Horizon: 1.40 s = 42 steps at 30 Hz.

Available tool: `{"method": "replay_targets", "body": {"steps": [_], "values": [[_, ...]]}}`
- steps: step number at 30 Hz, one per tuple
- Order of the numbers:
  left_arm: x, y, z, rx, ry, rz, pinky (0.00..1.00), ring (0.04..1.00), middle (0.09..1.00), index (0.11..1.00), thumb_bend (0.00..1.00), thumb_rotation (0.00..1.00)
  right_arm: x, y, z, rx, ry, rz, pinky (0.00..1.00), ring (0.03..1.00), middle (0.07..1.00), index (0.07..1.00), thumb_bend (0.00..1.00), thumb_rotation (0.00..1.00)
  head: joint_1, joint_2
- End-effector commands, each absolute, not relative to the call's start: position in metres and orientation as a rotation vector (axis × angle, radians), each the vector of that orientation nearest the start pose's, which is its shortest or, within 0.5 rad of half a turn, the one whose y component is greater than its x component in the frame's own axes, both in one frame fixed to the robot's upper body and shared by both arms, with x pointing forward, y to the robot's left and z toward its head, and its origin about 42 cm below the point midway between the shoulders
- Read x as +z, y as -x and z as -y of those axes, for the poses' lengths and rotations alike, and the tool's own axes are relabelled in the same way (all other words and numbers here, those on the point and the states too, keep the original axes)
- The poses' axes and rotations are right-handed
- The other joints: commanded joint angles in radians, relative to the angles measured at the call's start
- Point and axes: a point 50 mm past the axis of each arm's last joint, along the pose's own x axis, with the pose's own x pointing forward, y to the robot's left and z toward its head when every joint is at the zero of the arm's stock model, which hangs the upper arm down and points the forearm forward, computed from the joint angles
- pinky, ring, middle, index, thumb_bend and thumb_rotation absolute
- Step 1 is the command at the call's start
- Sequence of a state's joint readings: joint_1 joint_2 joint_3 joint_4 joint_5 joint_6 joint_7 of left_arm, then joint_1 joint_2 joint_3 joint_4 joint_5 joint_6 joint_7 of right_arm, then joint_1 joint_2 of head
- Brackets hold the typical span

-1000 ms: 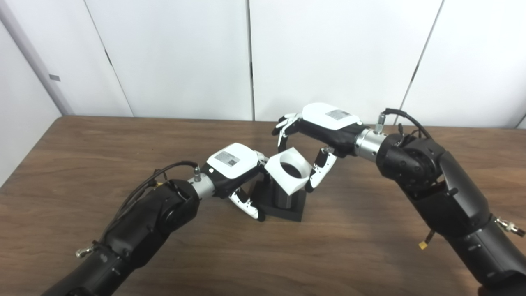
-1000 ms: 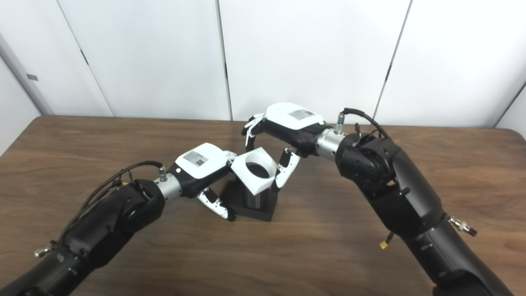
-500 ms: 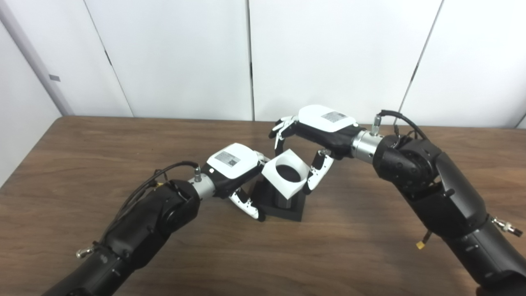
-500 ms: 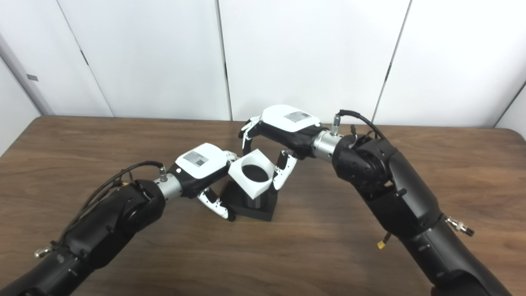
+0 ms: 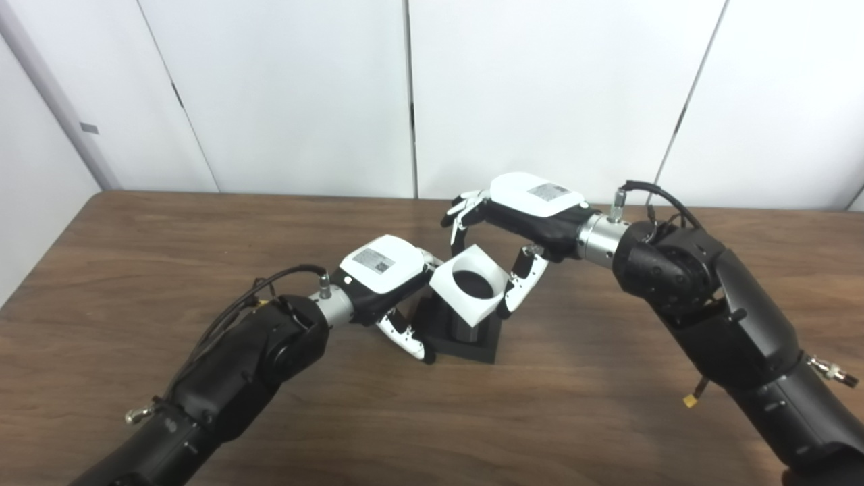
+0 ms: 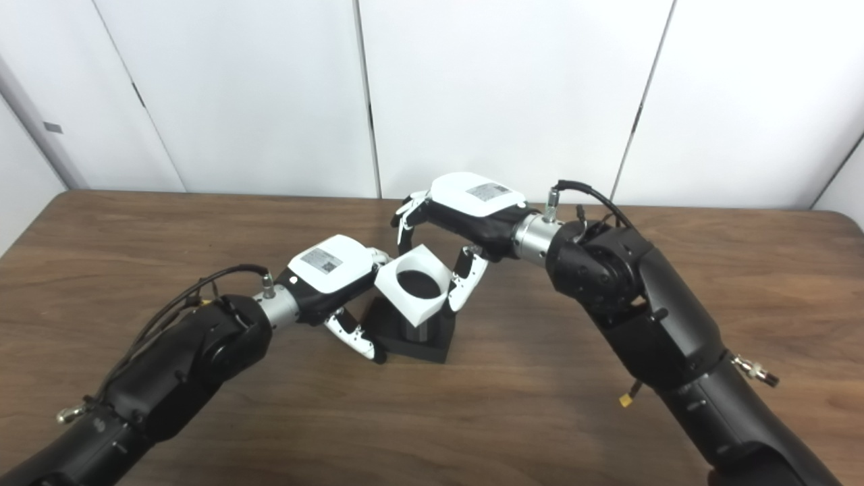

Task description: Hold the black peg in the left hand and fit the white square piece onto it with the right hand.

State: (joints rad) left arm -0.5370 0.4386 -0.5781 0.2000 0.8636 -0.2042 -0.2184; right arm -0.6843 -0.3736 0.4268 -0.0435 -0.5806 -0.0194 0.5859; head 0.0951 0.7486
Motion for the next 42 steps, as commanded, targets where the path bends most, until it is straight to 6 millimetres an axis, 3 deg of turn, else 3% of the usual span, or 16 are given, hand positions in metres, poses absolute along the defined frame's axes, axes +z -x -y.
{"method": "replay_targets", "body": {"steps": [1,22,33,42], "values": [[0.154,-0.391,-0.174,-0.833,-1.544,0.405,0.78,0.853,0.839,0.491,0.52,0.08,0.305,-0.419,0.145,0.781,1.29,0.519,0.84,0.91,0.824,0.479,0.52,0.13,0.002,0.003],[0.155,-0.393,-0.173,-0.824,-1.545,0.415,0.77,0.85,0.839,0.491,0.52,0.08,0.308,-0.425,0.156,0.772,1.284,0.511,0.85,0.897,0.807,0.479,0.52,0.13,-0.002,0.012],[0.154,-0.393,-0.169,-0.828,-1.537,0.409,0.78,0.848,0.837,0.492,0.52,0.08,0.303,-0.424,0.15,0.785,1.275,0.488,0.86,0.902,0.815,0.48,0.52,0.13,-0.005,0.017],[0.153,-0.393,-0.167,-0.825,-1.542,0.408,0.78,0.849,0.835,0.492,0.52,0.08,0.297,-0.42,0.132,0.813,1.255,0.493,0.88,0.903,0.807,0.479,0.52,0.13,-0.002,0.018]]}}
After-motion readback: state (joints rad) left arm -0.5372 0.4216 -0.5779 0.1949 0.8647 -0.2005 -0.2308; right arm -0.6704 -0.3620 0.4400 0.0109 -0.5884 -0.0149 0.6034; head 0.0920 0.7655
